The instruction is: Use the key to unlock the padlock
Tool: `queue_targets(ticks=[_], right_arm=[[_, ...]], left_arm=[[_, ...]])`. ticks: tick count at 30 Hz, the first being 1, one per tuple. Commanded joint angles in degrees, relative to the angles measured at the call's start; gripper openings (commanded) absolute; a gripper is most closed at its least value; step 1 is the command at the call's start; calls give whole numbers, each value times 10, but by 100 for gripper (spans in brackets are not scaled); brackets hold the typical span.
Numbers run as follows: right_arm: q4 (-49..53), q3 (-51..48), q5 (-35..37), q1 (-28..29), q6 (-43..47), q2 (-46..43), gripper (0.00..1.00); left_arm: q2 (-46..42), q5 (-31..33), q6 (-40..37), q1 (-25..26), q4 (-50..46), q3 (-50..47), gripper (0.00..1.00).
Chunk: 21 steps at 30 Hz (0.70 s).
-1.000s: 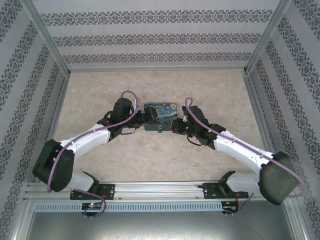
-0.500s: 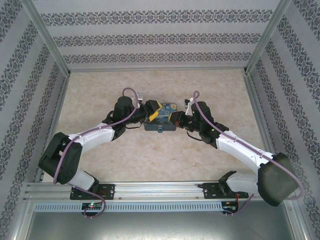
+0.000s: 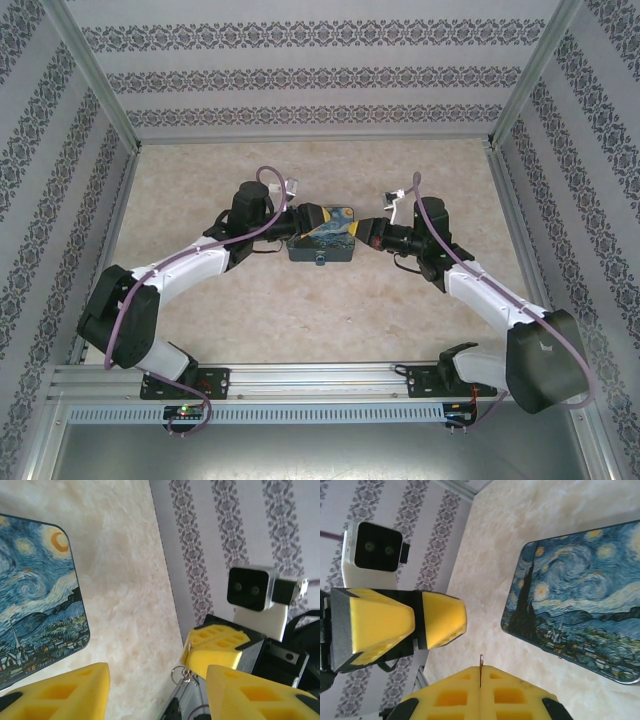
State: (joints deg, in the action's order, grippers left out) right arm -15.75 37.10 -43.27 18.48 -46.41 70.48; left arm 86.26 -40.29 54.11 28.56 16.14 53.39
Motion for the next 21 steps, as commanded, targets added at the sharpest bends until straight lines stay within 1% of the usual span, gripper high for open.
queue_targets(ticks=[1, 4, 8, 15, 18, 21], right_arm=[[-29, -5, -16, -5, 6, 10, 0], [-61, -17, 12, -4, -26, 16, 0], [-103, -32, 71, 11, -79, 19, 0], [-80, -31, 228, 74, -162, 20, 0], [-72, -29, 293, 102, -207, 26, 0], [-70, -26, 345, 124, -244, 33, 0]], left_arm=[[12, -33, -40, 7, -15, 23, 50], [18, -30, -3, 8, 21, 11, 47], [22, -15, 95, 12, 109, -22, 48], [30, 35, 225, 32, 241, -74, 49], [41, 51, 265, 40, 294, -87, 48], [46, 63, 285, 48, 324, -92, 48]])
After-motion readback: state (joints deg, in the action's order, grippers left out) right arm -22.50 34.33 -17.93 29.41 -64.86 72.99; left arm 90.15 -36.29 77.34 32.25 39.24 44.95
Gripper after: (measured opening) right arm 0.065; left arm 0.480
